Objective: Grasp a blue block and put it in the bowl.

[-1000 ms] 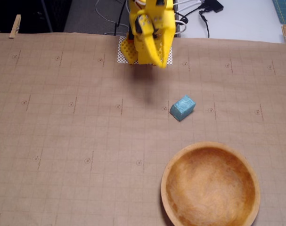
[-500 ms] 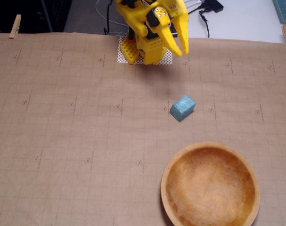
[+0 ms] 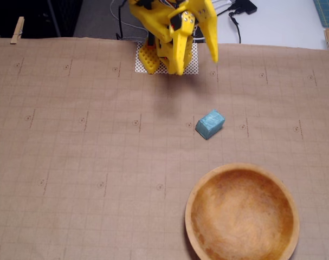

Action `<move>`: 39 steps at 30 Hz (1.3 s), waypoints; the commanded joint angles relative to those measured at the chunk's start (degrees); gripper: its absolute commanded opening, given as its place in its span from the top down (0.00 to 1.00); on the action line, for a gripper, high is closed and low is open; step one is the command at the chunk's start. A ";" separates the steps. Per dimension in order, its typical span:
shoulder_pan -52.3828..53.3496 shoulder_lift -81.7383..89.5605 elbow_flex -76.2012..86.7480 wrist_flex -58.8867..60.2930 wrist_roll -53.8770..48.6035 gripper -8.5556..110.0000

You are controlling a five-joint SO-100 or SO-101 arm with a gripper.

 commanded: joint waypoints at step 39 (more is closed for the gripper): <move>-2.55 -54.84 -3.78 -30.94 3.87 0.57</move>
